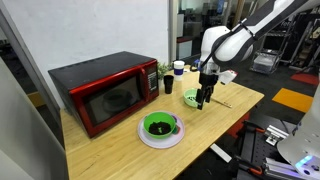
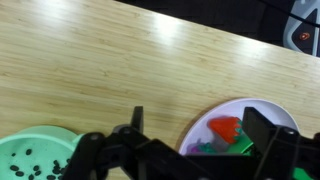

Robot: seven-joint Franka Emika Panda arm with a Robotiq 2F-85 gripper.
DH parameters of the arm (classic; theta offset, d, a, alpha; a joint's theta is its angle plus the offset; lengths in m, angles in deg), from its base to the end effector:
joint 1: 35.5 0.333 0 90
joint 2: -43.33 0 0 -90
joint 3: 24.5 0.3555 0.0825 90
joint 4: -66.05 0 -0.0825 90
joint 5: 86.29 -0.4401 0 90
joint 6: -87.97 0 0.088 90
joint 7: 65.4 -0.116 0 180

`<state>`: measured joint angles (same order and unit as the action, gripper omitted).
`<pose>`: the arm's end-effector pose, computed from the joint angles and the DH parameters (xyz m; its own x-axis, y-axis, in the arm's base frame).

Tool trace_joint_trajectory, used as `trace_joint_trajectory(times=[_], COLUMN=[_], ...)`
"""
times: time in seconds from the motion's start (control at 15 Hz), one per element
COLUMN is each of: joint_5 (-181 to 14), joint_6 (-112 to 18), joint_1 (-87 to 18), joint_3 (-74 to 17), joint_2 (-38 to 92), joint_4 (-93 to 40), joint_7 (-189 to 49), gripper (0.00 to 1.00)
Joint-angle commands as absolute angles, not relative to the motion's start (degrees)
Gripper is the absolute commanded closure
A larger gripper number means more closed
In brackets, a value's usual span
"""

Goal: Put the plastic grapes on the table

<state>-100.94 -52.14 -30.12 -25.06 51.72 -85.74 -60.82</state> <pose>0.4380 0.0388 0.2719 0.9977 -0.0323 -0.0602 -0.0414 -0.9867 -0.1575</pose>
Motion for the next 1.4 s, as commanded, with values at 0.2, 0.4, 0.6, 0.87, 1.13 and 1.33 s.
trace_joint_trajectory(times=[0.2, 0.4, 0.6, 0.87, 1.13, 1.33], joint_5=[-101.23, -101.23, -101.23, -101.35, -101.78, -101.8], joint_6=[-52.54, -52.54, -52.54, -52.07, -52.6, -53.37], joint_1=[-30.77, -30.76, -30.76, -30.7, -30.5, -30.66], joint_3=[-24.09, -24.11, -24.11, -24.16, -23.86, -23.33], joint_2=[49.75, 50.03, 50.05, 48.97, 43.83, 39.89], joint_4=[-85.05, -85.05, -85.05, -84.15, -80.78, -78.0], joint_7=[-60.83, -60.84, -60.84, -60.34, -60.01, -60.11], gripper=[0.0, 0.0, 0.0, 0.0, 0.0, 0.0])
